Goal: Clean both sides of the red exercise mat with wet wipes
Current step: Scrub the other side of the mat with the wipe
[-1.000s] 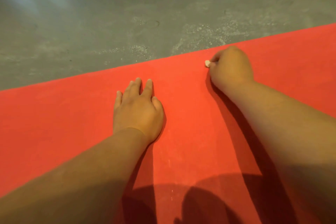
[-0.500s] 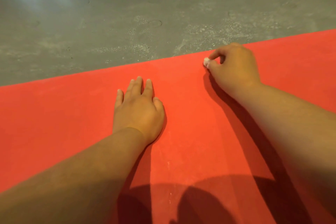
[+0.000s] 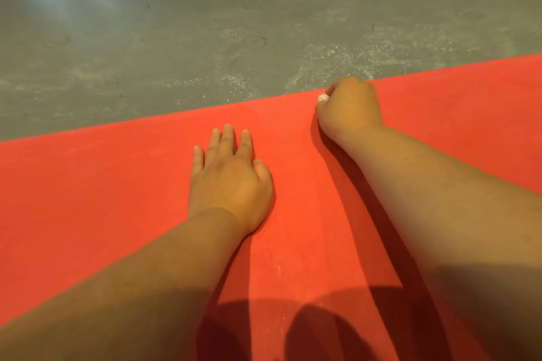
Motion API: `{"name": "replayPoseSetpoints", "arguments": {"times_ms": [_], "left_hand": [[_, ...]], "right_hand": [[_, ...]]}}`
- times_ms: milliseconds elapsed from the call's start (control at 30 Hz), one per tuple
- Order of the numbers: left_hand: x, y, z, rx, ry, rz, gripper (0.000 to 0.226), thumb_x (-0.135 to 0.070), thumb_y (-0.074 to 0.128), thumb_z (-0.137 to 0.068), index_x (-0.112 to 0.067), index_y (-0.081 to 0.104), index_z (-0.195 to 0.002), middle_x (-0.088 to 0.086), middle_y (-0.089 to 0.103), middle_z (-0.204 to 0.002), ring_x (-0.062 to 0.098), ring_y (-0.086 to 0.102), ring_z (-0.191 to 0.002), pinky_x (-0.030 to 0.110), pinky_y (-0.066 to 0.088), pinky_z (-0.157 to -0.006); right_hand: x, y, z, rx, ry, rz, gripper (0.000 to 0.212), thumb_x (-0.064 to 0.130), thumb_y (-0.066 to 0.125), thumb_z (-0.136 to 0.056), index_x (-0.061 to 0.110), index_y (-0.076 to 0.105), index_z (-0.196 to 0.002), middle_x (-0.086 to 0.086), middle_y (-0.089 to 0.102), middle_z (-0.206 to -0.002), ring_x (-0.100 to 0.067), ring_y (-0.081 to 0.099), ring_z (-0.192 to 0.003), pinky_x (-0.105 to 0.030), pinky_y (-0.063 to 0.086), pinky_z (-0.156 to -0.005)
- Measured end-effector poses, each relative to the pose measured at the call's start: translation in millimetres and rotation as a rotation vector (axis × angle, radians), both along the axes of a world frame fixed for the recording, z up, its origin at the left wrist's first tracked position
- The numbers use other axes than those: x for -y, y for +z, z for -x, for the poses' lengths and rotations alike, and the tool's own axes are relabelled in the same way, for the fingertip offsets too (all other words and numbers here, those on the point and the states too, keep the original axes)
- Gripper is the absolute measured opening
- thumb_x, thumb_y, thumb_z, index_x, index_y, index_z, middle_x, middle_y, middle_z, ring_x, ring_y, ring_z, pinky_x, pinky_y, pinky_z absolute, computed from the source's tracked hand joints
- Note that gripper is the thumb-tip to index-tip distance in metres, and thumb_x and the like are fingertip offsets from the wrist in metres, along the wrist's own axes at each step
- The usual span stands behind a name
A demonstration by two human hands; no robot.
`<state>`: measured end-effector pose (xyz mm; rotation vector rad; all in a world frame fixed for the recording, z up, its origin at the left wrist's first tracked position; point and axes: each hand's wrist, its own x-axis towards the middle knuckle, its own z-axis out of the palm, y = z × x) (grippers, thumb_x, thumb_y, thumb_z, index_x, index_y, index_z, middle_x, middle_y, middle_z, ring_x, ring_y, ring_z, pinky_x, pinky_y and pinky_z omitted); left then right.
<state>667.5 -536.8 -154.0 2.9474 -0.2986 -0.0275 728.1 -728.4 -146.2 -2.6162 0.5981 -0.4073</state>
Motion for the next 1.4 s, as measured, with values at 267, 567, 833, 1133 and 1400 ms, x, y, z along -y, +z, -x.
{"name": "replayPoseSetpoints", "arguments": {"times_ms": [267, 567, 833, 1133, 1400], "left_hand": [[0.0, 0.6, 0.2, -0.015, -0.002, -0.002, 0.060, -0.034, 0.023, -0.097, -0.020, 0.011, -0.154, 0.005, 0.000, -0.162, 0.020, -0.004, -0.149, 0.046, -0.001, -0.120], [0.4, 0.6, -0.7, -0.034, -0.011, -0.008, 0.061, -0.035, 0.021, -0.097, -0.019, 0.006, -0.154, 0.005, -0.004, -0.162, 0.020, -0.008, -0.148, 0.047, -0.003, -0.119], [0.1, 1.9, -0.5, -0.033, -0.018, -0.002, 0.061, -0.035, 0.020, -0.097, -0.020, 0.005, -0.154, 0.004, -0.005, -0.162, 0.019, -0.010, -0.148, 0.047, -0.004, -0.119], [1.0, 2.2, 0.3, -0.041, -0.011, 0.003, 0.061, -0.035, 0.019, -0.097, -0.020, 0.004, -0.154, 0.004, -0.006, -0.162, 0.019, -0.010, -0.148, 0.047, -0.004, -0.119], [1.3, 1.6, -0.2, -0.028, -0.020, 0.000, 0.061, -0.034, 0.019, -0.096, -0.022, 0.005, -0.154, 0.003, -0.005, -0.162, 0.020, -0.009, -0.148, 0.047, -0.003, -0.119]], "right_hand": [[-55.6, 12.9, 3.0, -0.086, 0.476, 0.002, 0.019, 0.023, 0.060, -0.087, 0.015, 0.075, -0.096, -0.008, 0.072, -0.098, -0.024, 0.064, -0.095, -0.026, 0.045, -0.080], [-13.5, 15.3, -13.6, -0.124, 0.221, 0.131, 0.023, 0.017, 0.058, -0.087, 0.006, 0.073, -0.100, -0.017, 0.070, -0.104, -0.034, 0.063, -0.101, -0.035, 0.049, -0.088], [-81.4, 15.7, -35.5, -0.098, 0.517, 0.010, 0.022, 0.019, 0.061, -0.087, 0.017, 0.074, -0.105, -0.004, 0.071, -0.109, -0.020, 0.062, -0.107, -0.024, 0.045, -0.091], [-32.1, 13.1, -33.1, -0.129, 0.139, 0.144, 0.026, 0.006, 0.051, -0.085, 0.005, 0.072, -0.101, -0.018, 0.068, -0.106, -0.033, 0.062, -0.102, -0.032, 0.048, -0.085], [-74.2, 6.6, -39.6, -0.093, 0.435, 0.057, 0.022, 0.016, 0.058, -0.088, 0.011, 0.074, -0.102, -0.011, 0.071, -0.105, -0.028, 0.063, -0.102, -0.031, 0.050, -0.089]]}}
